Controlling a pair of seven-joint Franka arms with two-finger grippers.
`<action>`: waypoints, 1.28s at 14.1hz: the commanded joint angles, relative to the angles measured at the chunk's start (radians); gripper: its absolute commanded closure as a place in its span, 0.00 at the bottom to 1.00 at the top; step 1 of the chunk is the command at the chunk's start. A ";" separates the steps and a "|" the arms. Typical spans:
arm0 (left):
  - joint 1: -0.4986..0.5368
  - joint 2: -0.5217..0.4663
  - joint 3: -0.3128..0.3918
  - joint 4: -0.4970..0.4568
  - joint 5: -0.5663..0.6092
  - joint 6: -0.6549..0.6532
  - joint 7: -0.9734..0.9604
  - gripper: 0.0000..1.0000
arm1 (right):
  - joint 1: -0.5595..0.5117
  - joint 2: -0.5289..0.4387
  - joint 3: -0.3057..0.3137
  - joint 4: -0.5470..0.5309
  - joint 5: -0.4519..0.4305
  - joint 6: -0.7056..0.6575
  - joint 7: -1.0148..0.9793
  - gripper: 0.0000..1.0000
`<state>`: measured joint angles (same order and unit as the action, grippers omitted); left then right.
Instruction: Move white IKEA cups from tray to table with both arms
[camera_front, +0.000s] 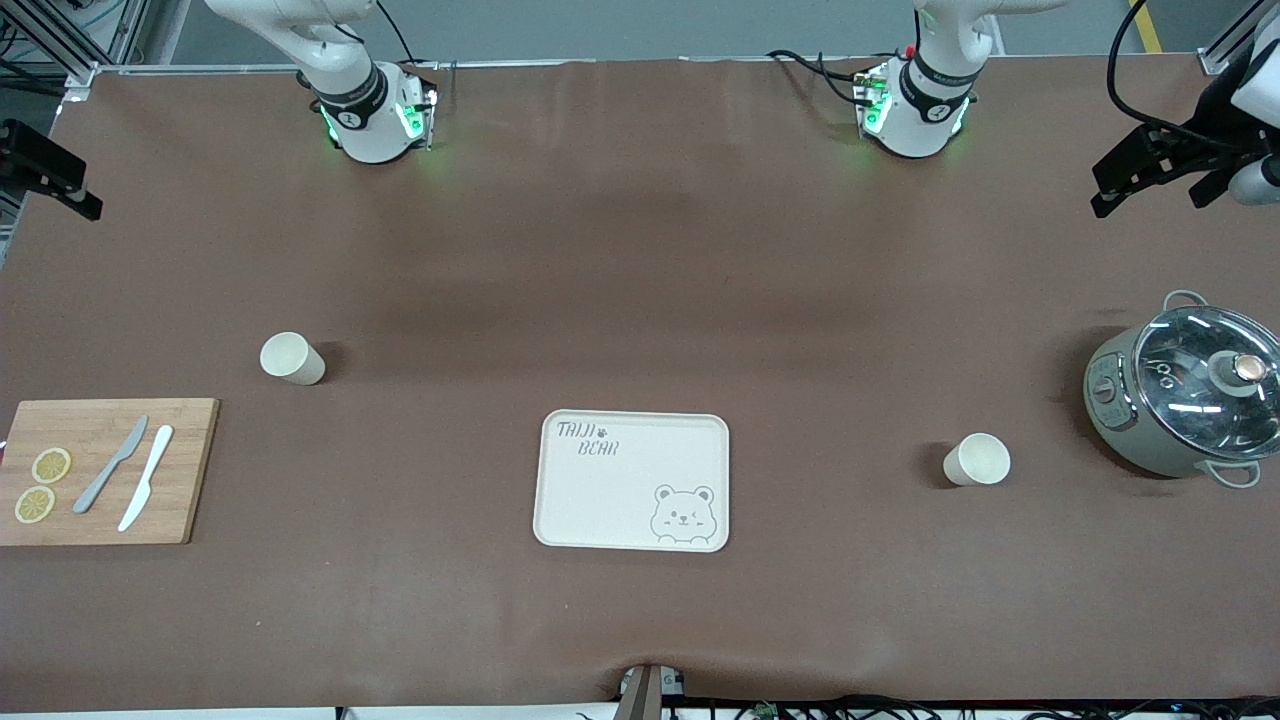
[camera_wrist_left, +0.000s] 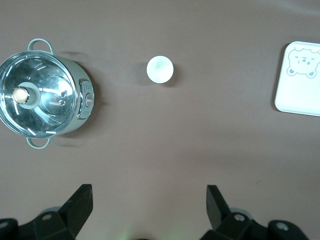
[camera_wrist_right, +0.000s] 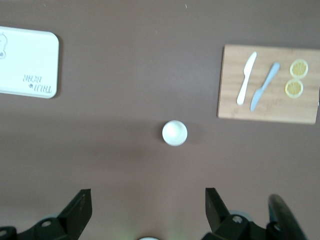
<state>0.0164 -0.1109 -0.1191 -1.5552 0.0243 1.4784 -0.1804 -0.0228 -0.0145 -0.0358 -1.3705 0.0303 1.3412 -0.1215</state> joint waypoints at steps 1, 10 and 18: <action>-0.006 -0.026 0.003 -0.006 -0.001 -0.021 0.016 0.00 | 0.017 -0.064 -0.036 -0.077 -0.007 -0.007 0.016 0.00; -0.006 -0.023 -0.002 0.000 -0.001 -0.021 0.012 0.00 | 0.026 -0.059 -0.039 -0.073 -0.016 0.006 0.014 0.00; -0.004 -0.021 0.009 0.007 0.000 -0.021 0.016 0.00 | 0.026 -0.053 -0.036 -0.071 -0.016 -0.002 0.014 0.00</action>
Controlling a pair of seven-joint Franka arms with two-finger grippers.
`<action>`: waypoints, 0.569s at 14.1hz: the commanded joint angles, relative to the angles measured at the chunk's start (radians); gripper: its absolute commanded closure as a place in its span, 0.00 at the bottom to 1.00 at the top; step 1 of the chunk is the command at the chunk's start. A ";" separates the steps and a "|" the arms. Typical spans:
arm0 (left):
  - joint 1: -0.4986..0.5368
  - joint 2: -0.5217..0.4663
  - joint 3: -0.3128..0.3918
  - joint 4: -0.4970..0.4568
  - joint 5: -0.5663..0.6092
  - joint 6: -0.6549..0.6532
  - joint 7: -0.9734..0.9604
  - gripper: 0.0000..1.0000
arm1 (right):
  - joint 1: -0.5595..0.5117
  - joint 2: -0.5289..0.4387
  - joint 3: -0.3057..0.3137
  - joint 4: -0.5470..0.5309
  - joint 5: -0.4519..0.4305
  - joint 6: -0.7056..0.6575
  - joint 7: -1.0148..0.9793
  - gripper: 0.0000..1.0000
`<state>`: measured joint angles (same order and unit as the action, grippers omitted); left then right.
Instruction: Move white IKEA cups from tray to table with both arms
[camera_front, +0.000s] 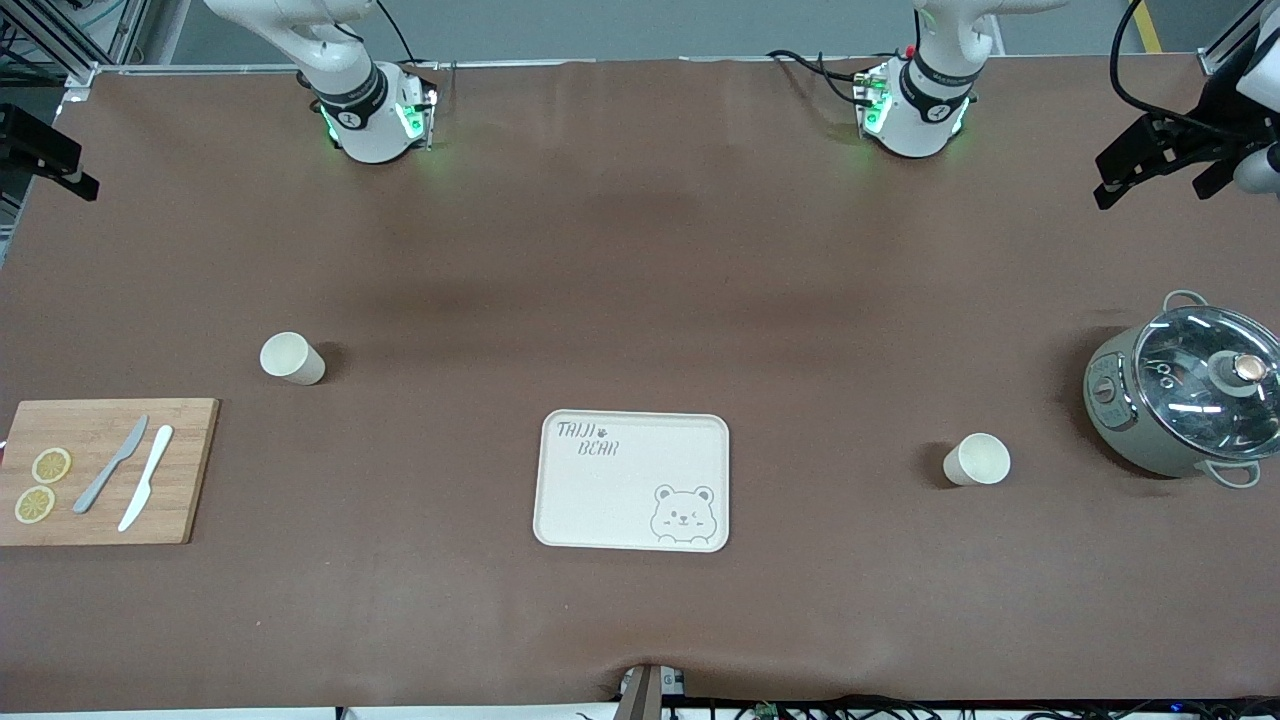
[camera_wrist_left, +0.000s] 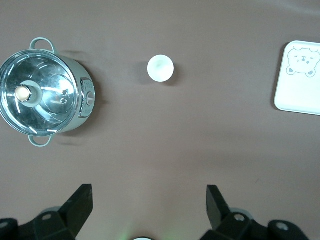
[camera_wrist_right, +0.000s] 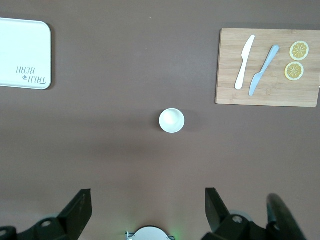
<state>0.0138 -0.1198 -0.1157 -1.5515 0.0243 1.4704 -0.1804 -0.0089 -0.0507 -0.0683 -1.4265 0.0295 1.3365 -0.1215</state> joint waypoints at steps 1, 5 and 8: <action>-0.002 -0.012 0.005 0.004 0.000 -0.013 0.016 0.00 | 0.015 -0.017 -0.002 -0.009 -0.016 0.001 0.016 0.00; -0.003 -0.008 0.002 0.013 0.002 -0.007 0.016 0.00 | 0.006 -0.011 -0.005 -0.011 -0.016 -0.020 0.014 0.00; -0.005 -0.004 -0.002 0.016 0.000 -0.012 0.013 0.00 | 0.012 -0.006 -0.004 -0.009 -0.007 -0.017 0.017 0.00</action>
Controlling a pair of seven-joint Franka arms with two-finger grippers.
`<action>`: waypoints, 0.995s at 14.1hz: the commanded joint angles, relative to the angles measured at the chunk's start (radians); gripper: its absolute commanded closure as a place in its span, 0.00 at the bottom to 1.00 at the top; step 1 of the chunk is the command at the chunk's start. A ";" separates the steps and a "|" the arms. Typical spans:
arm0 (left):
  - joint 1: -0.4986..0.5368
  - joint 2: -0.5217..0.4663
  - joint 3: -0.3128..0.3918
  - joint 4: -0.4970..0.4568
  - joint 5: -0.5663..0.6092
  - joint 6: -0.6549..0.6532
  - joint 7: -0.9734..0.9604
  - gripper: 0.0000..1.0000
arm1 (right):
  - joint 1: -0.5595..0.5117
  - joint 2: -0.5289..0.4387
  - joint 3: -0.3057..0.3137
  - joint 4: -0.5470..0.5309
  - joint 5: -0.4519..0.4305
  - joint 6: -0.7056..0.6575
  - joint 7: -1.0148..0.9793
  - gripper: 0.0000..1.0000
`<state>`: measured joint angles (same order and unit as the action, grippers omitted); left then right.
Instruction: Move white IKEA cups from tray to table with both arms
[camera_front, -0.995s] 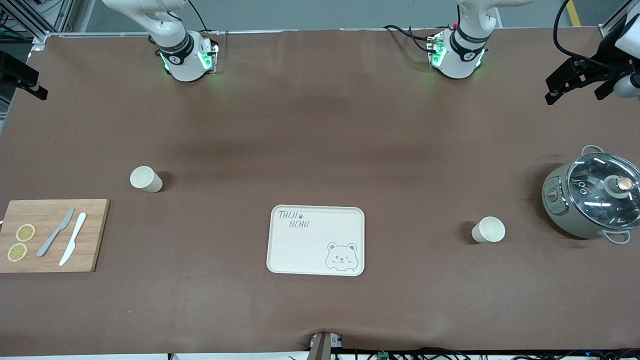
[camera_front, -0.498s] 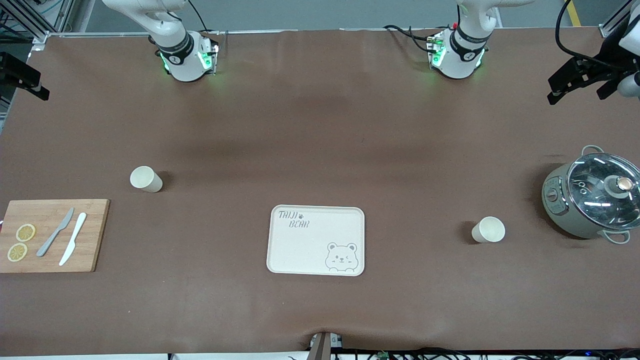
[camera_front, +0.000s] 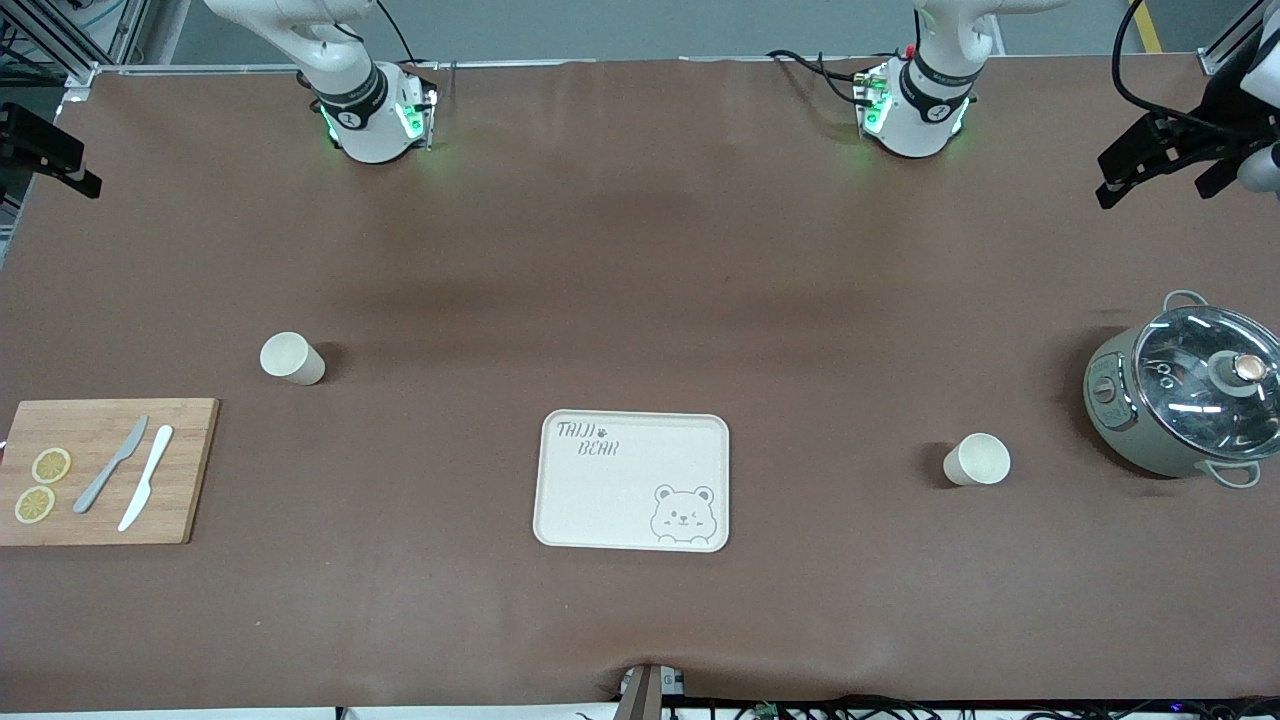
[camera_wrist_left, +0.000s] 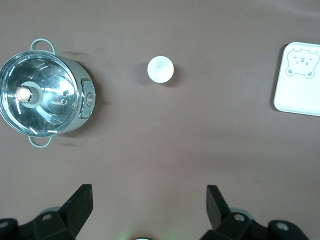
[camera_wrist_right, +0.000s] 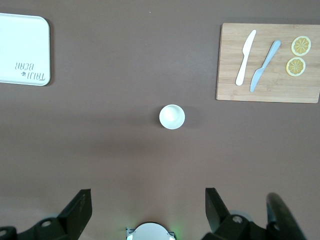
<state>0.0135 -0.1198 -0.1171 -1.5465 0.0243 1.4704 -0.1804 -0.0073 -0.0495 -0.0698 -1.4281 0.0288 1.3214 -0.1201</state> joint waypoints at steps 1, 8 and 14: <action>-0.003 -0.003 -0.003 0.011 0.000 -0.012 0.015 0.00 | 0.009 -0.007 -0.002 -0.003 -0.004 0.001 0.019 0.00; -0.003 0.012 -0.001 0.009 0.000 -0.013 0.012 0.00 | 0.004 -0.001 -0.002 0.001 -0.007 0.002 0.022 0.00; -0.007 0.026 -0.003 0.031 0.000 -0.013 0.009 0.00 | 0.003 -0.001 -0.002 0.005 -0.010 0.002 0.022 0.00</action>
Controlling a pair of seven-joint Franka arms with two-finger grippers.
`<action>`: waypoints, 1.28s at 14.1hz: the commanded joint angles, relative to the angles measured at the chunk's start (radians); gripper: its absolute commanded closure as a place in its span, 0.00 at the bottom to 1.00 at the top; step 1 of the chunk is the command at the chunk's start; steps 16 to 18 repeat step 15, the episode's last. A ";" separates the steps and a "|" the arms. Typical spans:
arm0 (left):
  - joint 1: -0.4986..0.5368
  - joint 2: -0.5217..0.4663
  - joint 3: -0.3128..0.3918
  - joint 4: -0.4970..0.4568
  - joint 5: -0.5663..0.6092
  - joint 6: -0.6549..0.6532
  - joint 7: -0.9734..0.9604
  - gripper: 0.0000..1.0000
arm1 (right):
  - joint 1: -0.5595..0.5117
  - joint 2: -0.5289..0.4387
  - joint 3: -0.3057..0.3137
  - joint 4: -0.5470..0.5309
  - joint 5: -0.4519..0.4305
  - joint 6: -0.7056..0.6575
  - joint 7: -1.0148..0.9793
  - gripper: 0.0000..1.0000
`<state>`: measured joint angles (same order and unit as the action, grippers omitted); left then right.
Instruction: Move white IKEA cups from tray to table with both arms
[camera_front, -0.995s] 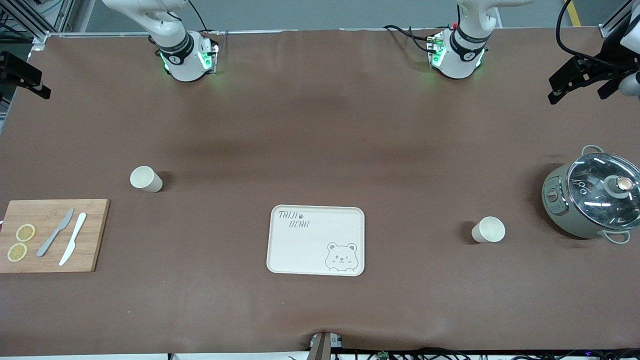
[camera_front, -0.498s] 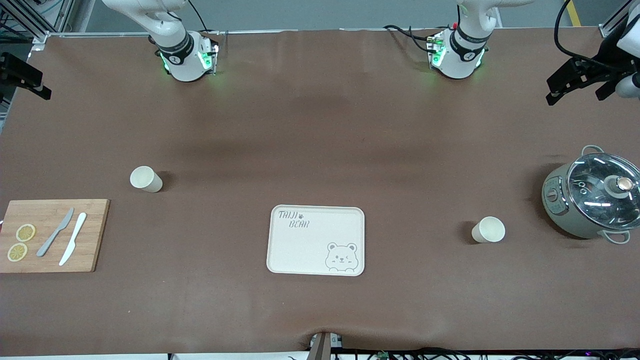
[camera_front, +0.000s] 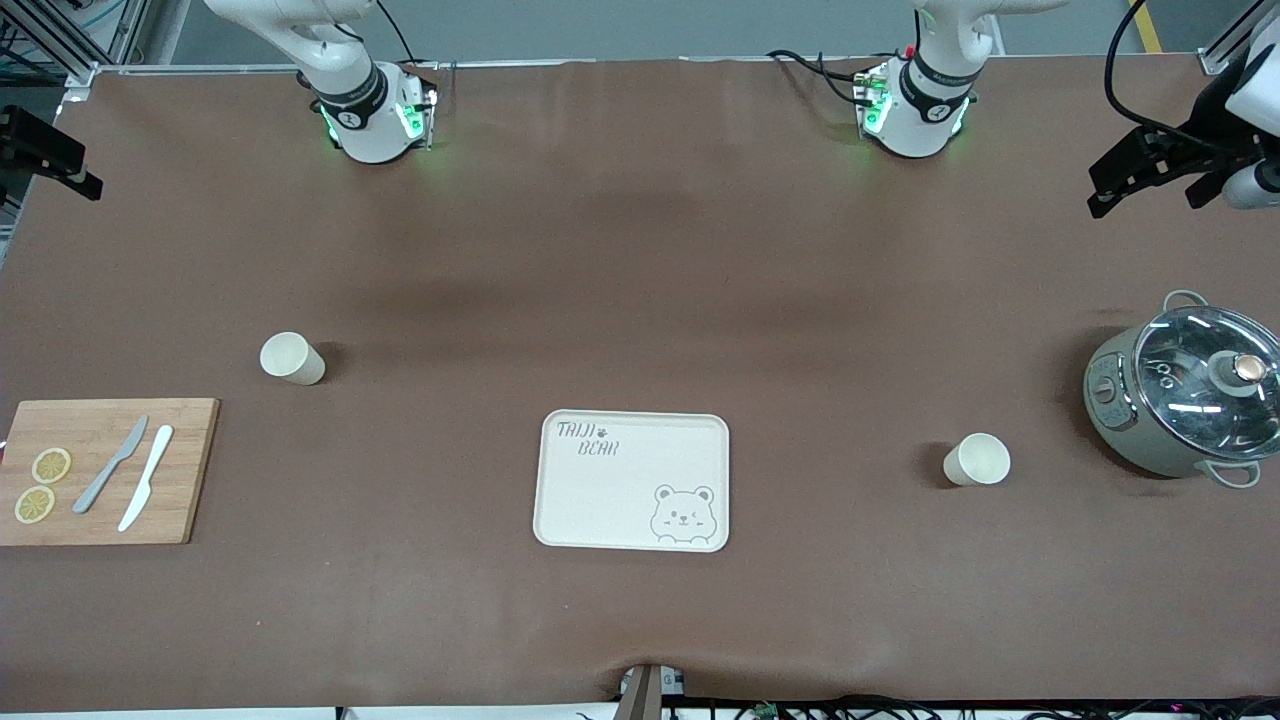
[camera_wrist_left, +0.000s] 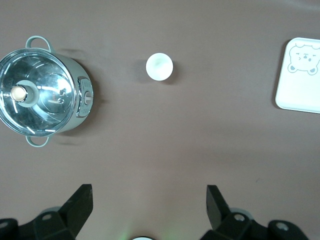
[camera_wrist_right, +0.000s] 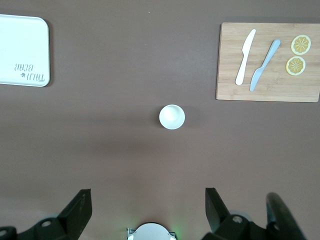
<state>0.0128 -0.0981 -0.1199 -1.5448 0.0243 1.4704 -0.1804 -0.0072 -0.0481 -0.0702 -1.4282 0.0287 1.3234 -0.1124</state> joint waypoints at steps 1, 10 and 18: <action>-0.007 0.005 -0.001 0.029 -0.001 -0.013 0.009 0.00 | 0.003 -0.003 -0.002 0.011 -0.010 0.000 0.016 0.00; -0.001 -0.006 0.006 0.043 -0.006 -0.062 0.012 0.00 | 0.003 -0.003 -0.003 0.015 -0.009 0.000 0.016 0.00; -0.005 0.006 0.000 0.038 -0.011 -0.079 0.006 0.00 | 0.006 -0.001 -0.002 0.017 -0.010 0.005 0.017 0.00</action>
